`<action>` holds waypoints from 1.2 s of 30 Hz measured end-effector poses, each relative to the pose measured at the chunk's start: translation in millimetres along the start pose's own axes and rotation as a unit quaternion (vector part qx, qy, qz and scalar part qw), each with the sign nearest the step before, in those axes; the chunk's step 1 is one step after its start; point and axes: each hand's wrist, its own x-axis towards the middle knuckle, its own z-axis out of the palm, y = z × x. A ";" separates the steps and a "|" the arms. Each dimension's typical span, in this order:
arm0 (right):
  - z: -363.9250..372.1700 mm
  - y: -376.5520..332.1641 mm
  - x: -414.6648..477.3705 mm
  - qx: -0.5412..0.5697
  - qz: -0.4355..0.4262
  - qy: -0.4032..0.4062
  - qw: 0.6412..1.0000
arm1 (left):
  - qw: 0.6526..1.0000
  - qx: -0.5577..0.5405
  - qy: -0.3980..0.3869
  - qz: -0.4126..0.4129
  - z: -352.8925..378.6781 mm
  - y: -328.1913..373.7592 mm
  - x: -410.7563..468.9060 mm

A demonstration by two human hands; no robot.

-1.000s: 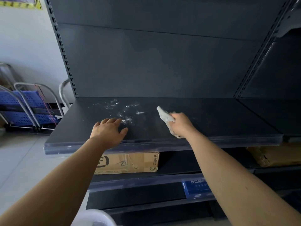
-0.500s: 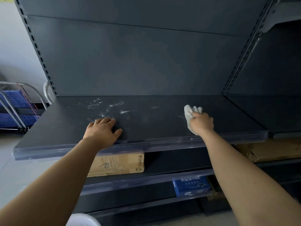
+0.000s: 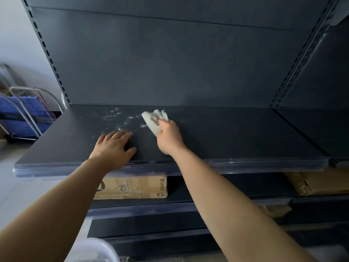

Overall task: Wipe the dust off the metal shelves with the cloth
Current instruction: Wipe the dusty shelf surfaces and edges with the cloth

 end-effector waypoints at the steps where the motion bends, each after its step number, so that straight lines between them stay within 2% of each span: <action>1: -10.0 5.2 3.3 0.007 0.002 0.034 0.999 | 1.000 0.000 0.006 0.003 -3.2 -2.0 -0.4; 3: -37.1 26.7 16.1 -0.006 0.044 0.093 0.995 | 1.000 -0.003 0.017 -0.003 -11.4 -11.5 -0.3; 5: -66.0 59.6 29.1 -0.022 0.132 0.130 0.982 | 1.000 -0.008 0.019 -0.023 -18.6 -25.8 0.5; 9: -82.4 106.6 34.4 -0.048 0.266 0.121 0.955 | 0.998 0.009 -0.013 -0.055 -19.7 -50.4 1.0; 11: -66.2 101.1 39.4 -0.063 0.253 0.113 0.959 | 0.997 -0.005 -0.032 -0.070 -17.0 -58.8 2.4; 14: -25.8 62.9 51.0 -0.092 0.160 0.063 0.981 | 0.996 -0.022 -0.039 -0.079 -18.3 -68.4 6.7; 19: 49.3 -21.8 59.7 -0.080 0.039 -0.029 0.996 | 0.998 -0.018 -0.025 -0.054 -20.8 -77.8 10.2; 21: 62.2 -42.3 59.9 -0.036 0.014 -0.038 0.999 | 0.998 -0.023 -0.018 -0.048 -23.2 -85.4 11.6; 24: 47.1 -35.9 68.3 0.010 0.019 0.065 0.998 | 0.999 -0.009 -0.008 -0.049 -29.9 -104.6 16.5; 27: 7.6 8.9 89.9 -0.039 0.122 0.163 0.978 | 0.998 0.017 -0.011 -0.056 -33.7 -128.5 20.8; 29: -8.3 39.6 98.8 -0.149 0.226 0.123 0.955 | 0.998 0.019 -0.025 -0.061 -33.2 -140.9 22.1; 31: -2.9 46.2 101.0 -0.210 0.280 0.081 0.933 | 0.997 0.011 -0.037 -0.062 -30.6 -148.3 23.0; 32: 6.1 41.0 102.1 -0.200 0.271 0.078 0.938 | 0.998 0.014 -0.038 -0.057 -29.0 -150.5 23.3; 36: 53.1 -4.6 117.6 -0.156 0.143 0.017 0.977 | 0.998 0.027 -0.024 -0.044 -27.5 -154.3 25.4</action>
